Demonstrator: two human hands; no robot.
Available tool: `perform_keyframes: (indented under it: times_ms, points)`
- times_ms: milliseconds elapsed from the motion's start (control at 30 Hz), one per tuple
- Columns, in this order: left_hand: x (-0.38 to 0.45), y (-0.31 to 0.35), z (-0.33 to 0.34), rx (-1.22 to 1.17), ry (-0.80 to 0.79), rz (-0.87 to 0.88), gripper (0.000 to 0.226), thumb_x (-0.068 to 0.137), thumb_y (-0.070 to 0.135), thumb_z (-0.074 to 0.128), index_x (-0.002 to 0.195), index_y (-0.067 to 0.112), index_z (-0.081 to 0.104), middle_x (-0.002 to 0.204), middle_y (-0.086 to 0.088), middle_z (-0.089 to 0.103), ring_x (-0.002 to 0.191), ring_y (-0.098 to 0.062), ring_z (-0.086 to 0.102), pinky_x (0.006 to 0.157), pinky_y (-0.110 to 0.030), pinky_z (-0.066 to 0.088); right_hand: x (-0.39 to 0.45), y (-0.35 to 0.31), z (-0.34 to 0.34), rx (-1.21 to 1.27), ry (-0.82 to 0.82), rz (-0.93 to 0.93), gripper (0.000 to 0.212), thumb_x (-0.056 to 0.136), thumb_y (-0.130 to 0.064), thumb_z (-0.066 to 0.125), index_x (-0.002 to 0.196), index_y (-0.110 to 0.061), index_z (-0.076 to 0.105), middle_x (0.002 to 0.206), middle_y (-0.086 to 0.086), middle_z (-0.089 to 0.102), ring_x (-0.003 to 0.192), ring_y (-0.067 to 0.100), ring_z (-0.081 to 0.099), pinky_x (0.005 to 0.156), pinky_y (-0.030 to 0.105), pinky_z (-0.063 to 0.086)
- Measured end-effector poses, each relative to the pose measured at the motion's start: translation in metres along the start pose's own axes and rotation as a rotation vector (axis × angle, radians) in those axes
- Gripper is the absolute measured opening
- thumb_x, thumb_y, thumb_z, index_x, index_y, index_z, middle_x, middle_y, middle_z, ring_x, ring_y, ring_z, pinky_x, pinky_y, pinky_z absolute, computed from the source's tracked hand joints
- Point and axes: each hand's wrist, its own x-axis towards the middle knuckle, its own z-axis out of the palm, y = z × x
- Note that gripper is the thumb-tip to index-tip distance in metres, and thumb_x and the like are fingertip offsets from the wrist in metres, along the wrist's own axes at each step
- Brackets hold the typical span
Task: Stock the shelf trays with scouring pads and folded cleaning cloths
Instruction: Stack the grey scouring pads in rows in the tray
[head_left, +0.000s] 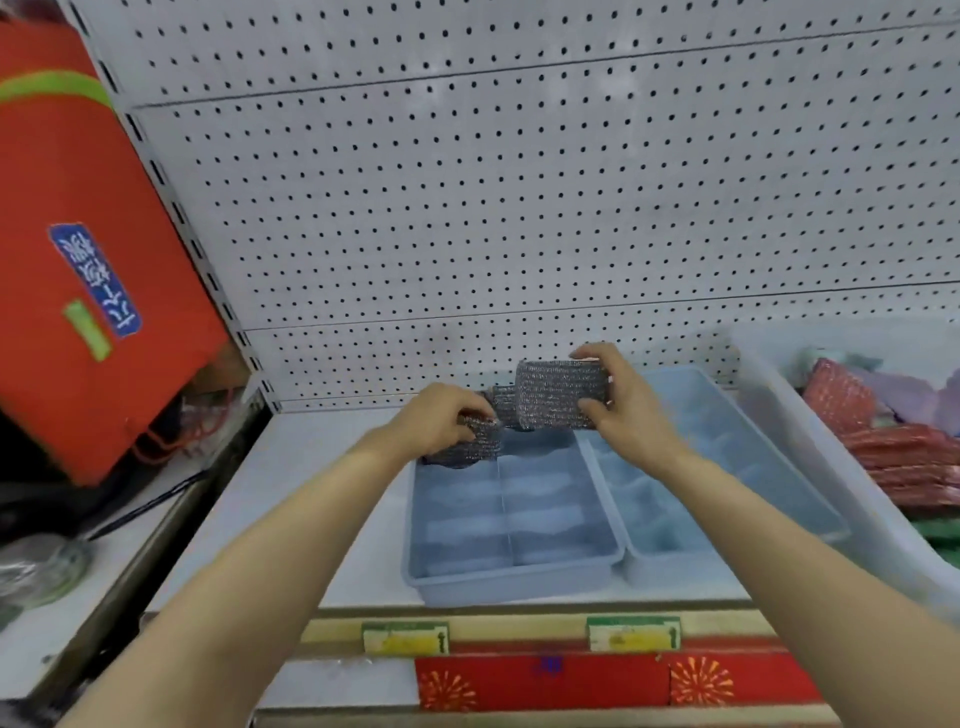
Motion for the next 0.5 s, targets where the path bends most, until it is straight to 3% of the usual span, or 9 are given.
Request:
perform_keyframes:
  times_ms: [67,133,267,367,433,500]
  points:
    - [-0.001,-0.009,0.015,0.083,0.007,0.059,0.042,0.079,0.007,0.075,0.118,0.023,0.07,0.117,0.001,0.067,0.111,-0.021,0.058,0.095,-0.032,0.043,-0.001,0.004,0.009,-0.063,-0.029,-0.029,0.067,0.084,0.006,0.055,0.136,-0.035,0.044,0.114,-0.001,0.049,0.098,0.013,0.048,0.088,0.023,0.039]
    - [-0.002,-0.019,0.023,0.1,0.049,0.106,0.046,0.081,0.007,0.073,0.125,0.019,0.067,0.123,-0.002,0.064,0.116,-0.023,0.054,0.099,-0.033,0.039,-0.001,0.007,0.014,-0.103,-0.045,-0.004,0.065,0.087,0.006,0.053,0.138,-0.034,0.045,0.112,0.0,0.045,0.096,0.01,0.046,0.086,0.018,0.035]
    - [0.008,-0.034,0.023,0.158,0.005,0.122,0.058,0.084,0.008,0.07,0.139,0.02,0.055,0.137,-0.002,0.057,0.124,-0.026,0.048,0.108,-0.036,0.032,0.005,0.01,0.02,-0.136,-0.036,0.022,0.059,0.087,0.005,0.054,0.135,-0.029,0.05,0.107,0.003,0.044,0.092,0.013,0.047,0.081,0.013,0.032]
    - [0.013,-0.037,0.029,0.362,-0.144,0.119,0.068,0.09,0.011,0.062,0.151,0.021,0.034,0.158,-0.007,0.031,0.132,-0.031,0.036,0.112,-0.037,0.027,0.013,0.01,0.029,-0.131,-0.033,0.036,0.058,0.085,0.006,0.055,0.131,-0.03,0.053,0.109,0.004,0.048,0.095,0.015,0.05,0.088,0.019,0.039]
    - [0.006,-0.037,0.037,0.493,-0.186,0.088,0.069,0.097,0.023,0.051,0.156,0.021,0.016,0.164,-0.006,0.009,0.134,-0.03,0.026,0.113,-0.037,0.022,0.018,0.011,0.037,-0.158,-0.058,0.05,0.057,0.085,0.005,0.055,0.129,-0.032,0.054,0.109,0.003,0.049,0.096,0.018,0.052,0.091,0.027,0.043]
    - [-0.001,-0.033,0.043,0.53,-0.115,0.066,0.074,0.095,0.058,0.031,0.157,0.022,0.011,0.164,-0.002,0.005,0.142,-0.028,0.014,0.114,-0.043,0.011,0.022,0.011,0.043,-0.228,-0.091,0.056,0.054,0.085,0.004,0.054,0.127,-0.031,0.055,0.107,0.003,0.048,0.095,0.021,0.053,0.09,0.032,0.045]
